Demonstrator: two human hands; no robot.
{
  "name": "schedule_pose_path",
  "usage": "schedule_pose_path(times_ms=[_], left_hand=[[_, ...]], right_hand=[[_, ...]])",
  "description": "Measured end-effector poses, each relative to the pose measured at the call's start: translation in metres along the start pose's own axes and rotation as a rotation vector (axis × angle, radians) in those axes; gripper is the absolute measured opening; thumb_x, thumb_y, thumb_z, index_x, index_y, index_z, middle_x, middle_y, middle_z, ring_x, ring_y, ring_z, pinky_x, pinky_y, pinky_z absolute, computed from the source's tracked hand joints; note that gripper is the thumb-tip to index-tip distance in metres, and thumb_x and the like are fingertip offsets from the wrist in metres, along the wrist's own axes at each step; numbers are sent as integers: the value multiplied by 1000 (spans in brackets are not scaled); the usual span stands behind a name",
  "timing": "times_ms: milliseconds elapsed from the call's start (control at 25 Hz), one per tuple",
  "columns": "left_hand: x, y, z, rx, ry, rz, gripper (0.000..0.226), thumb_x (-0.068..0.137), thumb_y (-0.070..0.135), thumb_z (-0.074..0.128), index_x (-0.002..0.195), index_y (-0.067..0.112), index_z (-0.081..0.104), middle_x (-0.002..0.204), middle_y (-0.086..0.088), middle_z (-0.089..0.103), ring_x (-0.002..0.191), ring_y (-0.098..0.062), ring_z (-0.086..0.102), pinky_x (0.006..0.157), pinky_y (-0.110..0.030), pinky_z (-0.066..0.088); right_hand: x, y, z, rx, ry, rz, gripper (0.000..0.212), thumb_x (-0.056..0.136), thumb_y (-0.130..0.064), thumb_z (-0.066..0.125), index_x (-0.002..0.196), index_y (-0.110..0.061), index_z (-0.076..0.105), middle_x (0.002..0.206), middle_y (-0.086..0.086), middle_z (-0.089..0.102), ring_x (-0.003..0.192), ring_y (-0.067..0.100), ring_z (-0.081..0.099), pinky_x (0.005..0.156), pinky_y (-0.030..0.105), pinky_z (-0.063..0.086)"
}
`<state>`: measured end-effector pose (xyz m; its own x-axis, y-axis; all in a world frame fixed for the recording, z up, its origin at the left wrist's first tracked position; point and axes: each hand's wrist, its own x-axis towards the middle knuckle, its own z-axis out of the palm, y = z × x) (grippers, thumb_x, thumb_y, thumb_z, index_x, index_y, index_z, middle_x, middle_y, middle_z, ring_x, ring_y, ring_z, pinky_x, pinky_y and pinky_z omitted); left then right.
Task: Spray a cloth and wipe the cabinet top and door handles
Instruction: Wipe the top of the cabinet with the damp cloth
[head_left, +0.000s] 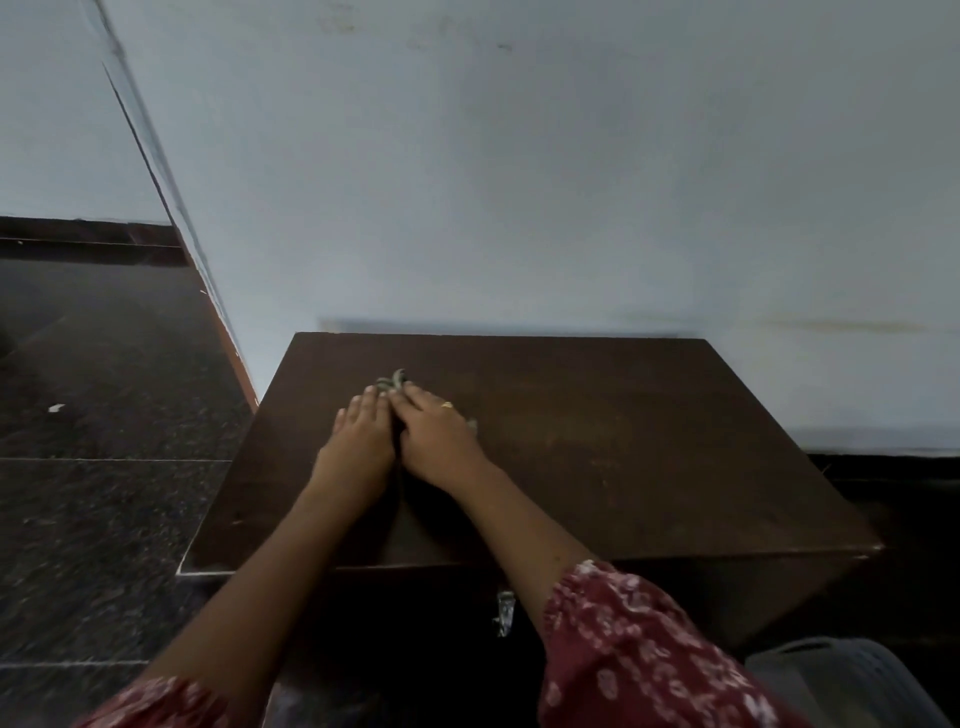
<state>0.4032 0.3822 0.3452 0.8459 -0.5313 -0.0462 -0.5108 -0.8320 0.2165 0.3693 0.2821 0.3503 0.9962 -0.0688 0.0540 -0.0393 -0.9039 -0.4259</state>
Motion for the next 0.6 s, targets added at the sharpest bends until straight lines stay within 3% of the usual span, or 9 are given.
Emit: schedule_pose_path(times_ms=[160,320,600], left_hand=[[-50,-27,2,46,52,-123,53,98,9,25,148,2,8,159,-15,3,148,-29,0,120,-39,7],[-79,-13,6,-16,61,-102,48,100,13,26,146,1,18,159,-17,7,148,-27,2,120,-38,9],[-74,85,30,-202,30,121,47,100,13,31,144,2,22,158,-19,9,148,-29,6,119,-38,8]], right_hand=[[-24,-28,10,1,-71,-160,48,95,-14,39,143,-15,31,155,8,24,139,30,26,111,44,22],[-52,-18,7,-50,-152,-245,53,94,-8,38,145,-14,25,157,8,17,141,31,22,114,40,23],[-119,60,-44,-34,-216,-15,60,92,-4,36,147,-22,17,159,-1,8,143,29,16,117,46,20]])
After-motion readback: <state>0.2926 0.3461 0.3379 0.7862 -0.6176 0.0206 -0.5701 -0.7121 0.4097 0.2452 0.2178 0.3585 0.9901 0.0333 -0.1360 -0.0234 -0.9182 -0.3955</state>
